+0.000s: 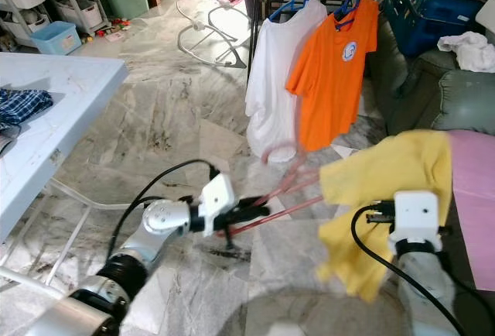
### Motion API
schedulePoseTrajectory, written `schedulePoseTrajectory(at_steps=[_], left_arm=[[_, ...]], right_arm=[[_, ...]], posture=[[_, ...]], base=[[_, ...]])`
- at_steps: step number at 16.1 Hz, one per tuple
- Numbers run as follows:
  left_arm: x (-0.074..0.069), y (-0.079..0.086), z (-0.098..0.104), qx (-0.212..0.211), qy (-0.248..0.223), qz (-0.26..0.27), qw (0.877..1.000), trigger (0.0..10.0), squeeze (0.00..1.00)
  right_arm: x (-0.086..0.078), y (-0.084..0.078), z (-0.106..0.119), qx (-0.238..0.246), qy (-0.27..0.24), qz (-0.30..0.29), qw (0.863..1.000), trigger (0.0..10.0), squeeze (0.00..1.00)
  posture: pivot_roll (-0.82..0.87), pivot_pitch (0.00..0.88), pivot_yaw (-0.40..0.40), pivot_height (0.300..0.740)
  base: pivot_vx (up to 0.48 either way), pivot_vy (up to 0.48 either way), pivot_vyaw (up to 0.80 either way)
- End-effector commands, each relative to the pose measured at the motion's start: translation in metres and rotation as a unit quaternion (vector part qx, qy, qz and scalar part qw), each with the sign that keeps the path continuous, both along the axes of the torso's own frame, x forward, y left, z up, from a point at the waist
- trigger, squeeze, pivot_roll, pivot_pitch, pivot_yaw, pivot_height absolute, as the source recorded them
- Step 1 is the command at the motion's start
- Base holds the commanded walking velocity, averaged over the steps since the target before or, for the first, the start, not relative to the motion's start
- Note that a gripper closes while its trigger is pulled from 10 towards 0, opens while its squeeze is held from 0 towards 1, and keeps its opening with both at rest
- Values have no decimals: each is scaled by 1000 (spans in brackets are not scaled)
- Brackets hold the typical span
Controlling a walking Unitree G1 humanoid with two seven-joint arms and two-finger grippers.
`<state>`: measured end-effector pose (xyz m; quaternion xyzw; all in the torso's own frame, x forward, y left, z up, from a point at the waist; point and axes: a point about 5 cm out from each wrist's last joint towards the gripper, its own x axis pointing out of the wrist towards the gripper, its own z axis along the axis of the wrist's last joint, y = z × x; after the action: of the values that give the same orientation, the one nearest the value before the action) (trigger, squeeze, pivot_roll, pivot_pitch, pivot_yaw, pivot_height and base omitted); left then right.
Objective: Hang hanger
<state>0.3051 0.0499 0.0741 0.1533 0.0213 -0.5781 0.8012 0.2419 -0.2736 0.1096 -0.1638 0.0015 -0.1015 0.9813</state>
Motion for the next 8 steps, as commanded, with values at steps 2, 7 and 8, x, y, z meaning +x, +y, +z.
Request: schedulePoseTrajectory(at_steps=[2,7,8], left_arm=[[0,14,-13,57,-1,15,998,0,0],[-9,45,-35,176,-17,-19,984,0,0],[-13,47,-34,162,-11,-40,986,0,0]], right_arm=[[-2,-9,38,-25,-61,-9,998,0,0],[-8,-31,78,-17,-103,-52,993,0,0],[-8,-40,78,-3,-100,-70,993,0,0]], posture=[[-122,46,0,740],[-122,45,0,740],[-118,44,-1,740]], base=[[0,0,0],[0,0,0],[0,0,0]])
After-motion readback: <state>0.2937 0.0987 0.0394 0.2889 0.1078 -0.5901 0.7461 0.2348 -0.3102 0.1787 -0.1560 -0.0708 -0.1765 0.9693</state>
